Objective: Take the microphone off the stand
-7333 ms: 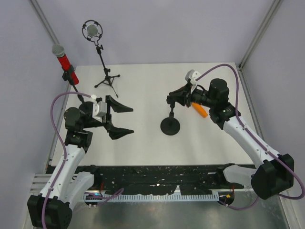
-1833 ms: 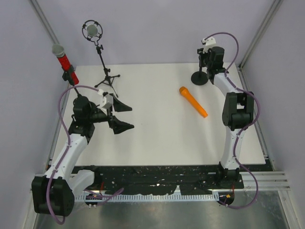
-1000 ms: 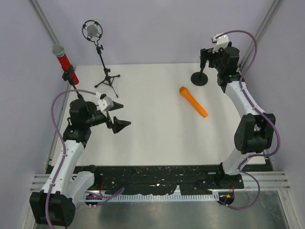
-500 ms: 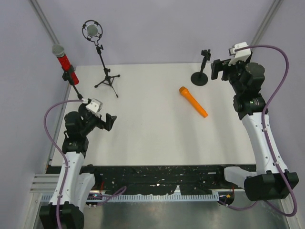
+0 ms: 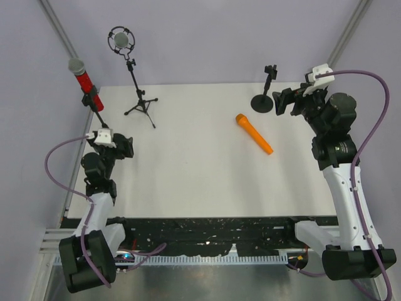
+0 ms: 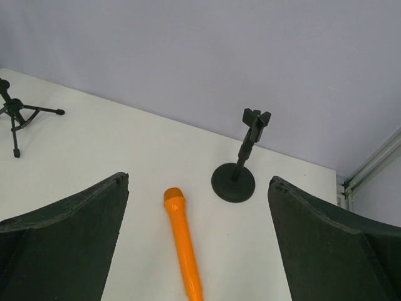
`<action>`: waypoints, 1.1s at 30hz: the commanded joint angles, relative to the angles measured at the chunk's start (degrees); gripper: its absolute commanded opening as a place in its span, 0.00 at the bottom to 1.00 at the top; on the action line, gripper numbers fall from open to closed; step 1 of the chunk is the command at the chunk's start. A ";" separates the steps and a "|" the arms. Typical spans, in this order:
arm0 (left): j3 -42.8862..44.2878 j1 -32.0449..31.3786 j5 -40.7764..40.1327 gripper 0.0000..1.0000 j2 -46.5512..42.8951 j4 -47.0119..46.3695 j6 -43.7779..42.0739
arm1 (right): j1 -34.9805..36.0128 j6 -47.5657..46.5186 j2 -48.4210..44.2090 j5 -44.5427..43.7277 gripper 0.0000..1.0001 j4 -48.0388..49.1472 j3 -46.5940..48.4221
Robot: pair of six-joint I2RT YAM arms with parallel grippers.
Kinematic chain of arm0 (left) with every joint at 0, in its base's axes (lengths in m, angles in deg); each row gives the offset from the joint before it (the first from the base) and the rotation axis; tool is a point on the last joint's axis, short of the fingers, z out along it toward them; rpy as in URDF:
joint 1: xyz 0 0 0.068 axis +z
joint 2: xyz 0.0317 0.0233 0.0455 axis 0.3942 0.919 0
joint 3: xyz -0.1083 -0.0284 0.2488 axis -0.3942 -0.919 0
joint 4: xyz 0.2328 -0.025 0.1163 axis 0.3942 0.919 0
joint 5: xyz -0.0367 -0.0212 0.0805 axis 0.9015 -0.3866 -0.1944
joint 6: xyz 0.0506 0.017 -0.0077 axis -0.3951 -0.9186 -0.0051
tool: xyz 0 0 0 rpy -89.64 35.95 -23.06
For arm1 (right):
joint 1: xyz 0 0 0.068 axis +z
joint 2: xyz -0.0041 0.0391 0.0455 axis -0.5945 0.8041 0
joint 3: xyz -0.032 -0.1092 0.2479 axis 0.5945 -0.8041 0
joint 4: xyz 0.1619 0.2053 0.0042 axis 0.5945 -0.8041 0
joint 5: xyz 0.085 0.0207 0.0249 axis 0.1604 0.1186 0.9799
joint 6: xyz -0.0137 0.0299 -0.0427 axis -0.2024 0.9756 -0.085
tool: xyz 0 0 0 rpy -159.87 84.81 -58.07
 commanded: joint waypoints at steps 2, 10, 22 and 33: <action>1.95 2.71 -3.53 1.00 9.82 -18.31 5.82 | 0.07 2.23 -3.32 3.05 0.96 0.40 -0.15; 5.73 3.77 -7.04 1.00 22.13 -30.62 7.68 | 0.07 3.20 -5.96 4.02 0.96 0.31 -1.46; 11.18 3.95 -15.39 0.98 31.63 -33.79 5.83 | 0.16 5.13 -7.46 5.34 0.96 0.66 -3.05; 15.57 3.95 -18.38 0.89 35.67 -33.71 7.85 | 0.16 6.19 -8.69 5.78 0.96 0.23 -3.05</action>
